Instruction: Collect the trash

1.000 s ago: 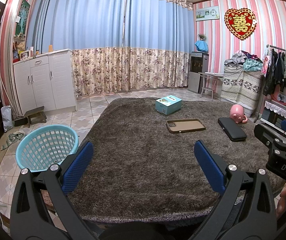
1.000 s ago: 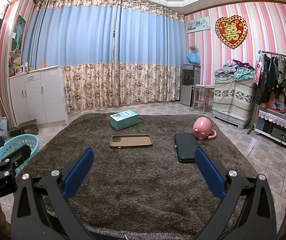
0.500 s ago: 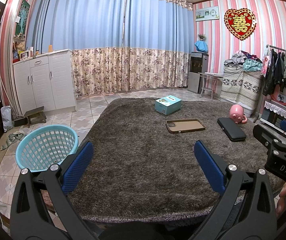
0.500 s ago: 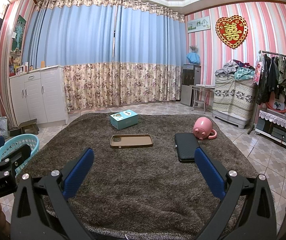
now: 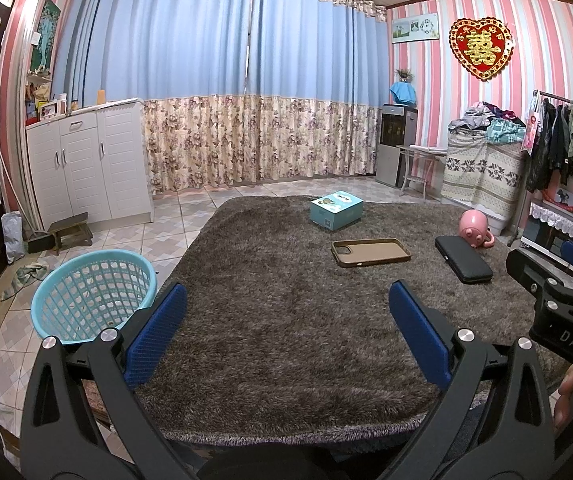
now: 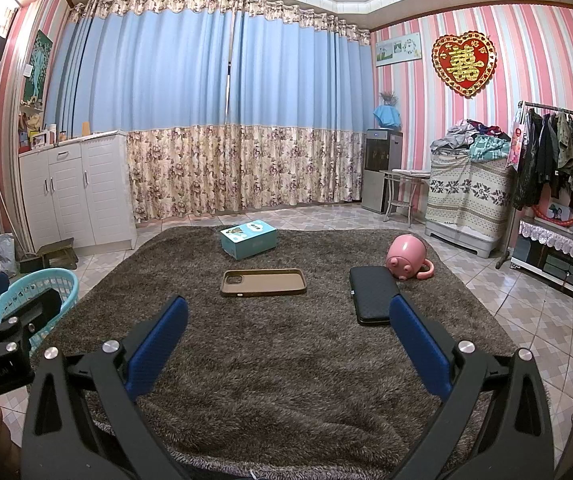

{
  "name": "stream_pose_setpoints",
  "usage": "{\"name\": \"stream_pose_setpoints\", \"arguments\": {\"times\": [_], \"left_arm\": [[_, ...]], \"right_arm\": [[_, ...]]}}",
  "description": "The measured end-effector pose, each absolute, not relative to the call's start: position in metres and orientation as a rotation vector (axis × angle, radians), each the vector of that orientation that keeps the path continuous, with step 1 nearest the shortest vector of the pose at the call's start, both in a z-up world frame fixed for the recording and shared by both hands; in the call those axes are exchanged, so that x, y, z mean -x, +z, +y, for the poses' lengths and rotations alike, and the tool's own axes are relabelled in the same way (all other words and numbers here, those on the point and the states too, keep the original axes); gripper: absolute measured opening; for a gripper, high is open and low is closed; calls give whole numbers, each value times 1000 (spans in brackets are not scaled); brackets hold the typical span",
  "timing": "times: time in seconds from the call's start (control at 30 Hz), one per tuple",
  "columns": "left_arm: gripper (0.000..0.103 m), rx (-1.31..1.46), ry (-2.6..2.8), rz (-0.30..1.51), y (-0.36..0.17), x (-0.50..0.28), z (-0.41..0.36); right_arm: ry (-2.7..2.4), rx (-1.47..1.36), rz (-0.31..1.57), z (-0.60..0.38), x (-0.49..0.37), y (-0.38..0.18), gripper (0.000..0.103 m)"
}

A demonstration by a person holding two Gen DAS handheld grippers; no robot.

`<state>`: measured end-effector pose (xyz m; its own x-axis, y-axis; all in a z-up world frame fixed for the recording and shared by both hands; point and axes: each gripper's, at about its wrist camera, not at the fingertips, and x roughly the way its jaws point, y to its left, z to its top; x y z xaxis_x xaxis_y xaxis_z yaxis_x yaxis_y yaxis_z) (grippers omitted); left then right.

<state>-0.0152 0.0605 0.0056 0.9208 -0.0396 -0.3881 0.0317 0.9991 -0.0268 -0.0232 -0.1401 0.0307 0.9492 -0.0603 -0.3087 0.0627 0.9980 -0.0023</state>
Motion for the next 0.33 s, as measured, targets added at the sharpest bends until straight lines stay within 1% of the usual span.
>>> {"name": "stream_pose_setpoints", "arguments": {"times": [0.33], "left_arm": [[98,29,-40,407,3,11,62]], "right_arm": [[-62,-8,313,-141,22,31,99]]}}
